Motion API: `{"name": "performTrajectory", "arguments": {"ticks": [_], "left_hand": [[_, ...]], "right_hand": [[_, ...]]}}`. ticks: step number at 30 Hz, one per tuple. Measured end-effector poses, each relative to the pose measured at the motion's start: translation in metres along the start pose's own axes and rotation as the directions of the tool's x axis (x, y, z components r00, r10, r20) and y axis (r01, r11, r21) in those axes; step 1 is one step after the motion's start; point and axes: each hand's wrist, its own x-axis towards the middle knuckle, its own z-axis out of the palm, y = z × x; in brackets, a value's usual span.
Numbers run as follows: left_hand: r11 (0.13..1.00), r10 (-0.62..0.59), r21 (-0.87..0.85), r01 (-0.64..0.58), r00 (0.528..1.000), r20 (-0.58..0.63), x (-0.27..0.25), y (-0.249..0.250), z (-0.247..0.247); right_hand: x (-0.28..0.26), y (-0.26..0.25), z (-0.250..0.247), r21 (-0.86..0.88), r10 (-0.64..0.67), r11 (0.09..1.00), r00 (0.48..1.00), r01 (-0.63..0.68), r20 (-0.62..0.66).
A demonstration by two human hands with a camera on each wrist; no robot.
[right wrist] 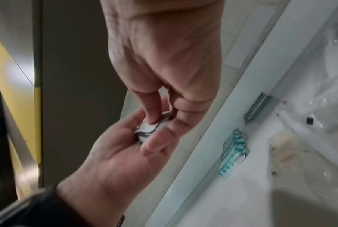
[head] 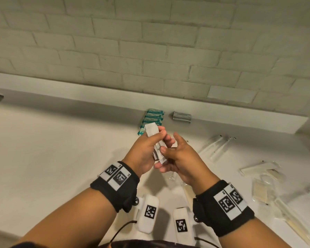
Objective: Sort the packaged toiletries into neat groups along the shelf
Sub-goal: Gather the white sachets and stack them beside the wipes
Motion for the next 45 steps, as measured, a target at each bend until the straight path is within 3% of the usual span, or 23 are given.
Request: {"name": "performTrajectory", "arguments": {"ticks": [2,4,6,7,9,11,12,14,17,22,23,24,26,28,29,31,34,36,41,43,45], "left_hand": [[0.999,-0.006,0.036,0.008,0.998,-0.056,0.000,-0.003,0.003],[0.996,-0.015,0.086,0.026,0.992,-0.122,-0.001,-0.003,0.005],[0.984,-0.054,0.165,0.073,0.992,-0.116,-0.001,-0.002,0.005],[0.975,-0.084,0.198,0.099,0.993,-0.083,-0.002,-0.002,0.005],[0.961,-0.144,0.235,0.142,0.990,-0.010,-0.004,-0.001,0.007],[0.952,-0.185,0.255,0.171,0.982,0.031,-0.006,-0.003,0.009],[0.946,-0.197,0.270,0.180,0.980,0.037,-0.006,-0.003,0.010],[0.934,-0.216,0.300,0.191,0.975,0.049,-0.005,-0.004,0.011],[0.928,-0.248,0.298,0.224,0.968,0.044,-0.007,-0.002,0.014],[0.940,-0.294,0.171,0.295,0.955,-0.032,-0.004,-0.006,0.015],[0.947,-0.277,0.151,0.284,0.959,-0.062,-0.001,-0.008,0.016],[0.959,-0.247,0.118,0.256,0.965,-0.086,0.002,-0.009,0.016],[0.987,-0.157,-0.001,0.158,0.979,-0.133,0.010,-0.008,0.017],[0.995,-0.055,-0.087,0.040,0.983,-0.172,0.020,-0.005,0.016],[0.994,-0.020,-0.108,0.001,0.984,-0.177,0.025,-0.003,0.016],[0.995,0.016,-0.097,-0.032,0.987,-0.163,0.035,-0.004,0.020],[1.000,-0.023,-0.024,0.020,0.989,-0.143,0.049,-0.016,0.029],[0.999,-0.036,0.022,0.040,0.991,-0.127,0.059,-0.025,0.031],[0.949,-0.037,0.305,0.073,0.992,-0.123,0.102,-0.033,0.015],[0.854,-0.016,0.513,0.089,0.989,-0.145,0.127,-0.022,0.008],[0.649,0.021,0.759,0.040,0.997,-0.070,0.151,-0.007,0.008]], "right_hand": [[0.002,0.002,0.002,-0.129,0.018,0.991,1.000,-0.020,-0.013],[0.001,0.000,0.000,-0.421,-0.070,0.905,0.997,0.055,-0.021],[-0.001,-0.005,-0.007,-0.620,-0.235,0.757,0.972,0.204,0.034],[-0.003,-0.008,-0.010,-0.677,-0.274,0.681,0.954,0.280,0.119],[-0.007,-0.017,-0.010,-0.797,-0.252,0.449,0.913,0.404,0.321],[-0.008,-0.022,-0.008,-0.856,-0.246,0.219,0.875,0.469,0.416],[-0.008,-0.024,-0.007,-0.860,-0.289,0.155,0.855,0.487,0.431],[-0.007,-0.026,-0.009,-0.859,-0.345,0.133,0.836,0.494,0.427],[-0.006,-0.025,-0.013,-0.855,-0.293,0.160,0.851,0.494,0.436],[-0.002,-0.014,-0.010,-0.841,-0.374,0.027,0.785,0.541,0.493],[-0.002,-0.013,-0.011,-0.845,-0.365,0.047,0.796,0.533,0.483],[-0.002,-0.012,-0.012,-0.850,-0.342,0.121,0.825,0.513,0.449],[0.000,-0.011,-0.017,-0.798,-0.301,0.434,0.902,0.419,0.310],[0.007,-0.010,-0.021,-0.618,-0.275,0.736,0.956,0.275,0.098],[0.011,-0.009,-0.023,-0.502,-0.215,0.843,0.977,0.194,0.017],[0.022,-0.007,-0.026,-0.219,-0.034,0.975,0.999,0.033,0.000],[0.037,-0.004,-0.032,0.117,0.055,0.992,0.998,-0.051,-0.025],[0.048,-0.001,-0.040,0.211,0.071,0.976,0.996,-0.056,-0.061],[0.080,-0.006,-0.078,0.080,0.125,0.990,0.981,-0.114,-0.149],[0.103,-0.012,-0.101,-0.039,0.148,0.986,0.963,-0.160,-0.224],[0.131,-0.016,-0.122,-0.175,0.175,0.956,0.938,-0.234,-0.300]]}}
